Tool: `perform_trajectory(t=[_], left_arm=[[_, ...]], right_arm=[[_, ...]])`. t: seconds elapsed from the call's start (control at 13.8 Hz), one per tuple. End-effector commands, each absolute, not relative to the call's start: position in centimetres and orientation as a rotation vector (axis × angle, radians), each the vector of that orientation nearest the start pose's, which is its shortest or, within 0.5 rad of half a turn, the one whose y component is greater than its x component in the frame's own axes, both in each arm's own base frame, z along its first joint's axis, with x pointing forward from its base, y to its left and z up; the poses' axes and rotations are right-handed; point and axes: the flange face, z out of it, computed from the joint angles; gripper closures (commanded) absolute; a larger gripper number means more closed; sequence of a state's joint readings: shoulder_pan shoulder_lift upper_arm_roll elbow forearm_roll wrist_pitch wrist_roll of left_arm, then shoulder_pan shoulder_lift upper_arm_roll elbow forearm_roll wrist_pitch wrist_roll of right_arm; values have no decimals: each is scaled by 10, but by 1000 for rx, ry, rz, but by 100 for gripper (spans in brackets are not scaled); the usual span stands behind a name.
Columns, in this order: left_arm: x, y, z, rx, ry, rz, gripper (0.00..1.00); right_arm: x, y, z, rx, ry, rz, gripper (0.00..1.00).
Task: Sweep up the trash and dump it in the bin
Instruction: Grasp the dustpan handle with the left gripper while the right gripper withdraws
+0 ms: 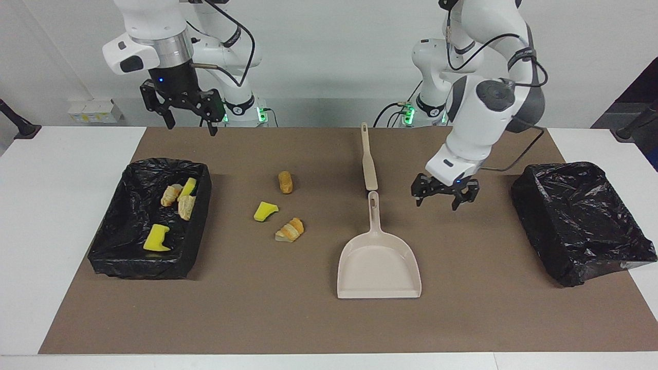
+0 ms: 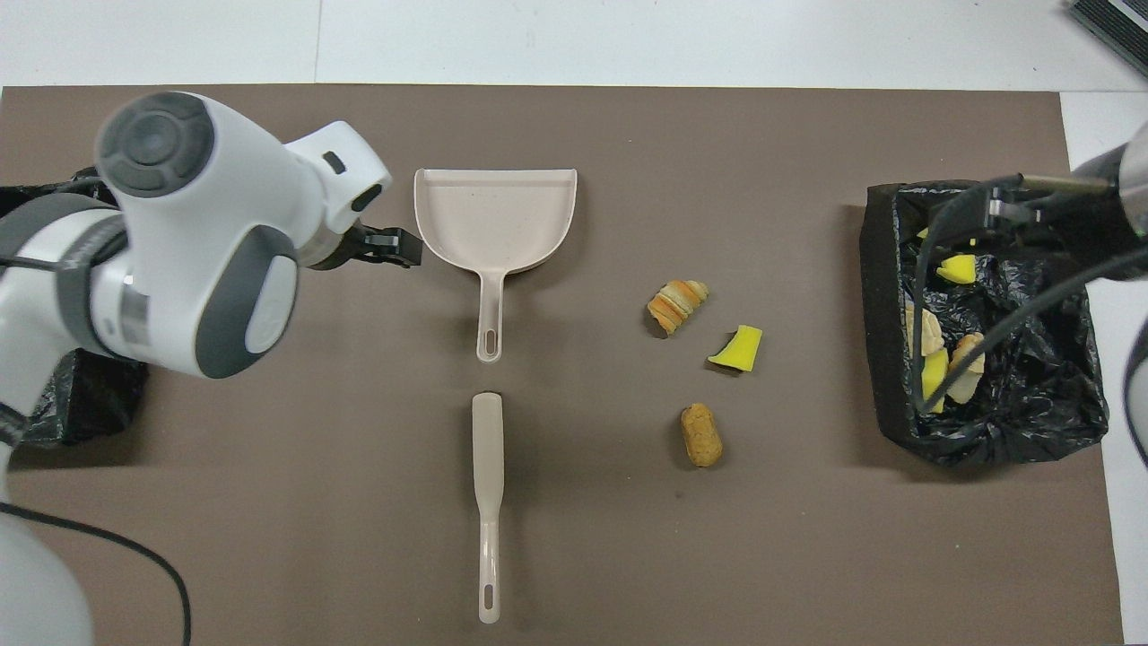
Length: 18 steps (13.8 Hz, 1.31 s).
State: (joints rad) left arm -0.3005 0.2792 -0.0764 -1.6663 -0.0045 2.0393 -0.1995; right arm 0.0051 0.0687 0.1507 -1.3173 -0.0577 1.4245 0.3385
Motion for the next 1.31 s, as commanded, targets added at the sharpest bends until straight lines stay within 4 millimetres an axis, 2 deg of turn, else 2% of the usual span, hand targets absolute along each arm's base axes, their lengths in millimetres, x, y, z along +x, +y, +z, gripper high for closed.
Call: perform_trajectory(t=[0.0,0.15,0.22,0.51,0.65,0.73,0.87,0.94,1.23], left_arm=[[600,-273,432,-3168,238,-168,0],[579,-303,401,-3191,169,-202,0],[570,-310,389,-3191,184,-199,0],[547,-335,368,-3178,261,-150,2],[541,-333,358,-3169,263,-119,17],[540,-333,358,-3169,263,-119,29],[540,-334,359,-3170,268,-123,73],[541,-333,359,-3171,268,-125,98],[553,-325,372,-3172,250,-165,100]], right_arm=[[517,57,674,-3127,248,-7,0],[517,56,671,-3124,235,-1,0],[518,59,668,-3125,223,11,0],[523,55,668,-3128,100,8,0],[520,55,668,-3131,103,22,0],[520,55,668,-3131,107,22,0],[521,51,668,-3132,127,22,0],[519,51,668,-3132,125,22,0],[522,52,667,-3130,110,8,0]])
